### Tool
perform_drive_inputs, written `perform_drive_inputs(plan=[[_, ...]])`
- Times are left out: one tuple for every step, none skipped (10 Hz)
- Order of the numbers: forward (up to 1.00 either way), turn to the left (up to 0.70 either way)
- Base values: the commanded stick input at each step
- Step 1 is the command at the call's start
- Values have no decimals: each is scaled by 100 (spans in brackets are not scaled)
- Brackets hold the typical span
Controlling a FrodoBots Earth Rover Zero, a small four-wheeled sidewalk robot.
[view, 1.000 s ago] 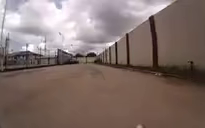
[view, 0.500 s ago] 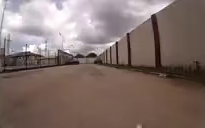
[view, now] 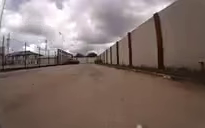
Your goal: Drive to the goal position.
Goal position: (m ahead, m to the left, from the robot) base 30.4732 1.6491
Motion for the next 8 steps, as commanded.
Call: perform_drive_inputs(plan=[[50, -1], [50, -1], [50, -1], [50, -1], [50, -1], [50, -1], [50, -1], [50, -1]])
